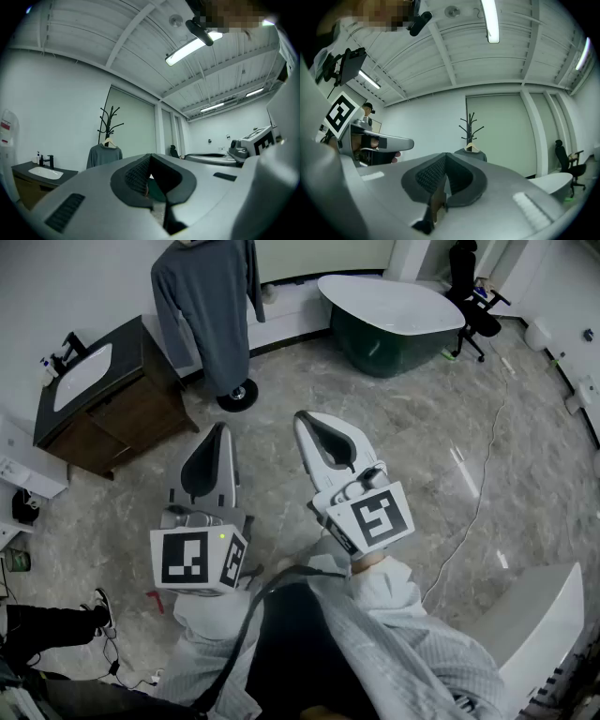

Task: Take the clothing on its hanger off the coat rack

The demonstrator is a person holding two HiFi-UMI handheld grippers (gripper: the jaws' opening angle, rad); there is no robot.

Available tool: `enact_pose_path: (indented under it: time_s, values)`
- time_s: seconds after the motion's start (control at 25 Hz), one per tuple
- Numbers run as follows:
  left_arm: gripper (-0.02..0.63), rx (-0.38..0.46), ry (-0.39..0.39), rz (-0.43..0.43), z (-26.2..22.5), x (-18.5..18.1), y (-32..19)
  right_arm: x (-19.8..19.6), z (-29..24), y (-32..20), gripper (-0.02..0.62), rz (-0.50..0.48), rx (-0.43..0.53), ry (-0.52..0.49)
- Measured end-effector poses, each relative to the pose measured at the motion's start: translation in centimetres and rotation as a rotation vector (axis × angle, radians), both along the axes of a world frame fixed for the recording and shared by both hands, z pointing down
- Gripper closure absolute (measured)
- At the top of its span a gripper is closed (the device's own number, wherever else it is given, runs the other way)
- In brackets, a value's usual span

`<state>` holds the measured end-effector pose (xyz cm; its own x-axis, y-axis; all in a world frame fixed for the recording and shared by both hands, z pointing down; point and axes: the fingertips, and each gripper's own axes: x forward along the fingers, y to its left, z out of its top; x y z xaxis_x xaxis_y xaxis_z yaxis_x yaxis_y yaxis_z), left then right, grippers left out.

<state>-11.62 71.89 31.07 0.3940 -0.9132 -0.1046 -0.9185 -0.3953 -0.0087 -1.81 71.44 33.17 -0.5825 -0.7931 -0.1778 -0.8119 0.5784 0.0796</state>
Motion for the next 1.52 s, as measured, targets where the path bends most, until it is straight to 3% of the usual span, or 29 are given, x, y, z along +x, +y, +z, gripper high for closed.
enact_pose_path:
  time_s: [0.64, 1.04, 1.24, 1.52]
  values:
    - [0.601, 0.008, -0.010, -0.012, 0.0, -0.9, -0.6, -0.7, -0.5, -0.4, 0.594, 0.011, 0.002, -0.012]
    - [0.601, -0.063, -0.002, -0.015, 3.2, -2.2, -3.1, -2.6, 1.9, -2.1, 0.594, -0.010, -0.054, 0.009]
    - [0.601, -0.086, -0.001, -0.039, 4.7, -2.9, -7.9, -3.4, 3.6, -7.1, 0.594, -0.047, -0.079, 0.011]
    - [0.601, -0.067, -0.015, -0.078, 3.9, -2.5, -20.8, -3.5, 3.0, -20.4, 0.594, -0.091, -0.059, 0.026]
